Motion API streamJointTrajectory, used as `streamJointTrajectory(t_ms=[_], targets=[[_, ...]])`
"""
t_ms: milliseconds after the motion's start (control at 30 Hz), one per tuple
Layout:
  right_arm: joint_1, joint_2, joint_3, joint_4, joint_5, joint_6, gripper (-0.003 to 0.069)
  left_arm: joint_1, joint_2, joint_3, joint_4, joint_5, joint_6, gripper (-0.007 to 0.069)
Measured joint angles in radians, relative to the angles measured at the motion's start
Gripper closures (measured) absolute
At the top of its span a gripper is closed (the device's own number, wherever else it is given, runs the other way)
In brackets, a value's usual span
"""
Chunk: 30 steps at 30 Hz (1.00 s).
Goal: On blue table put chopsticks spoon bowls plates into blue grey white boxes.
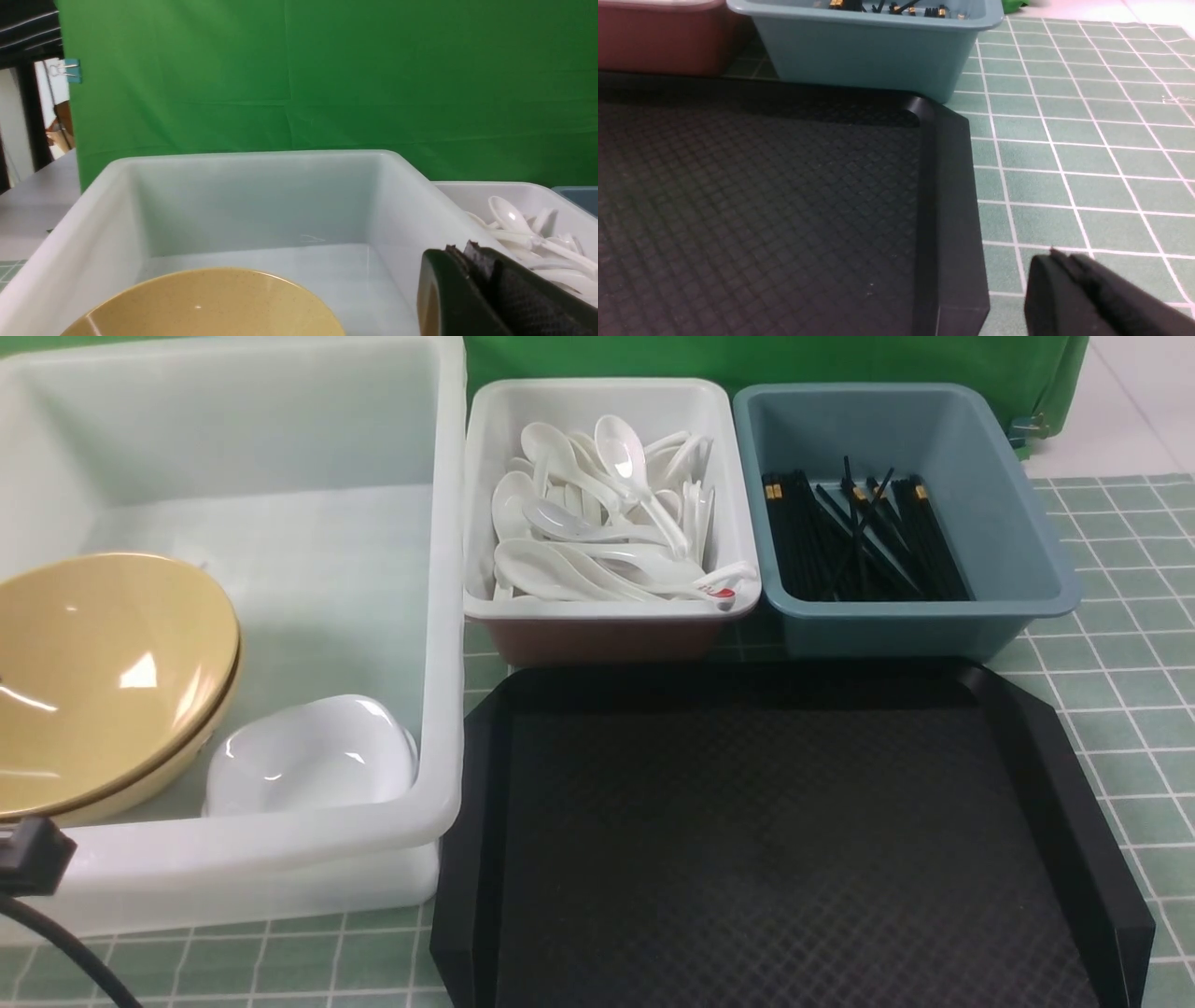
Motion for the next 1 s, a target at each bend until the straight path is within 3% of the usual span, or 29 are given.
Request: streamJointTrajectory(t_ms=[167,267,467,533,767,1000], targets=[[0.000,0.000,0.000,0.000,0.000,0.003,0.0603,0.002,-0.085,0.117,-0.024,-0.046,0.007,0.0620],[-0.001,0.000,0.000,0.001,0.000,0.003,0.0600,0.023,-0.197,0.226,-0.103,0.003,0.009,0.0620],[-0.003,0.001,0.000,0.001,0.000,0.003,0.0591,0.024,-0.374,0.250,-0.226,0.386,0.090,0.0620],[-0.003,0.001,0.000,0.001,0.000,0.003,0.0589,0.024,-0.376,0.250,-0.265,0.451,0.138,0.0620],[-0.003,0.001,0.000,0.002,0.000,0.003,0.0582,0.024,-0.377,0.250,-0.357,0.458,0.337,0.0620],[-0.003,0.001,0.000,0.003,0.000,0.003,0.0580,0.024,-0.377,0.250,-0.365,0.459,0.370,0.0620]])
